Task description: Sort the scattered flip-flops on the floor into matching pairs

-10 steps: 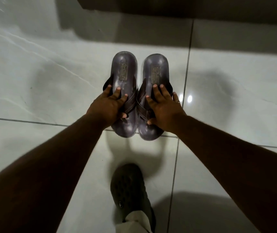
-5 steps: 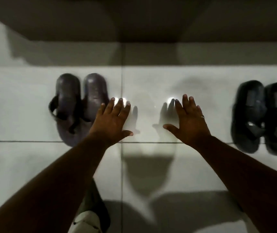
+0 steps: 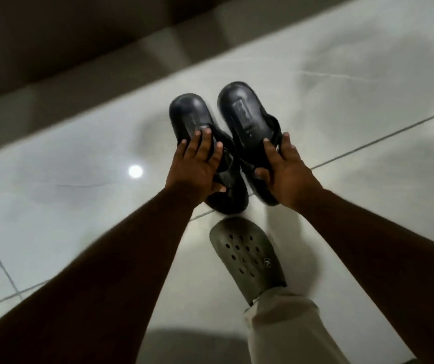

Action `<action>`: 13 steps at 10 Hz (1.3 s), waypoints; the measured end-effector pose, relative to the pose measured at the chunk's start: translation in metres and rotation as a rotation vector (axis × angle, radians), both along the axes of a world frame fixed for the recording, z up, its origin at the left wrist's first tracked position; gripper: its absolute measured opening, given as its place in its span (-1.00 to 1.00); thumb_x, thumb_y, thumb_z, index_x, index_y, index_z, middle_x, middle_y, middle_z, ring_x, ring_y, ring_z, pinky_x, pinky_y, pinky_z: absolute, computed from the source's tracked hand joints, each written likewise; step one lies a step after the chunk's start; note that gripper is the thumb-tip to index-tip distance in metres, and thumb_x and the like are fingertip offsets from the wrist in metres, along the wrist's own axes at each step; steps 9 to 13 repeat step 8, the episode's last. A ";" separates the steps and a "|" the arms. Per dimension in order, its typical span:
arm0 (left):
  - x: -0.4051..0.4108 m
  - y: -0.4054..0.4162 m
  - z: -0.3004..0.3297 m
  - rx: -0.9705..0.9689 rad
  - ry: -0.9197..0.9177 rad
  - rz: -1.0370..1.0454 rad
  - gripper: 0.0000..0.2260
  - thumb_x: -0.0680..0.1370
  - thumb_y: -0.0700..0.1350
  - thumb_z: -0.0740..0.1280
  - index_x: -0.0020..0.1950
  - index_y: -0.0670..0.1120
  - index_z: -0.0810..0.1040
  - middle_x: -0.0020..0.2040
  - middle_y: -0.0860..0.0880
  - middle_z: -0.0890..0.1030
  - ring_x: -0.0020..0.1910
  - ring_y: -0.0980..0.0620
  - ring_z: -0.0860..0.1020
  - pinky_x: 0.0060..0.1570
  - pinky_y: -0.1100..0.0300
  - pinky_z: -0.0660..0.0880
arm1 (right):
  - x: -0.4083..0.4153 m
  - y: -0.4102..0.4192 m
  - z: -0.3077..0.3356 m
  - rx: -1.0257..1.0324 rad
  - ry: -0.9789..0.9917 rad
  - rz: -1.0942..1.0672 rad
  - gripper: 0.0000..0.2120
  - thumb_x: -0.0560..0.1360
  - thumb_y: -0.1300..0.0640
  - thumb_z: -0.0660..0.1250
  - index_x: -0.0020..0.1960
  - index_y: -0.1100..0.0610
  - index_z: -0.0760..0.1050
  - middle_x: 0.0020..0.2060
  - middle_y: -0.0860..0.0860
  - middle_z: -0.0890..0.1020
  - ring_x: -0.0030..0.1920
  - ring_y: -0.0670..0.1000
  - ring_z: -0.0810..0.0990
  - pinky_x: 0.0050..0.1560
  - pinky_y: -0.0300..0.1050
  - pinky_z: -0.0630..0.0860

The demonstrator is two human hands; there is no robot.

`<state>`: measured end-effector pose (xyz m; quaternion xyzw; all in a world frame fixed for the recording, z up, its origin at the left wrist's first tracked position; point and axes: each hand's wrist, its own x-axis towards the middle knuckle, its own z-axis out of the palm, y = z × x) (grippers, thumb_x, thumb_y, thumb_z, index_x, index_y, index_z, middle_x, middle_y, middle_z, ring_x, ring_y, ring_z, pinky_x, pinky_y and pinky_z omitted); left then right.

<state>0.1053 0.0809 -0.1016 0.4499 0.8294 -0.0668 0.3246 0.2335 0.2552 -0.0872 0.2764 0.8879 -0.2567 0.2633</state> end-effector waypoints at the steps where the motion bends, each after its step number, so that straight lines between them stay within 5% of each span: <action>1: 0.010 0.026 -0.004 0.003 0.015 0.046 -0.12 0.47 0.30 0.24 0.59 -0.02 -0.16 0.60 -0.19 -0.24 0.58 -0.20 -0.21 0.52 -0.13 -0.16 | 0.004 0.024 -0.002 -0.032 0.061 -0.081 -0.34 0.57 -0.09 0.19 0.55 0.00 -0.03 0.55 0.24 -0.11 0.51 0.29 0.09 0.37 0.27 0.31; 5: 0.010 0.130 -0.004 0.090 0.025 -0.051 -0.12 0.46 0.28 0.27 0.59 -0.06 -0.08 0.61 -0.21 -0.14 0.59 -0.23 -0.13 0.52 -0.16 -0.07 | 0.008 0.135 -0.001 -0.041 0.033 -0.120 -0.34 0.57 -0.09 0.19 0.55 -0.04 -0.07 0.57 0.14 -0.15 0.53 0.28 0.03 0.36 0.34 0.30; 13: 0.005 0.115 0.017 0.126 0.048 -0.065 -0.03 0.41 0.39 0.23 0.59 -0.09 -0.10 0.62 -0.19 -0.09 0.59 -0.22 -0.13 0.55 -0.17 -0.11 | 0.013 0.130 0.006 0.015 0.069 -0.072 -0.23 0.52 -0.19 0.19 0.56 0.02 -0.13 0.55 0.27 -0.09 0.50 0.41 -0.03 0.37 0.39 0.19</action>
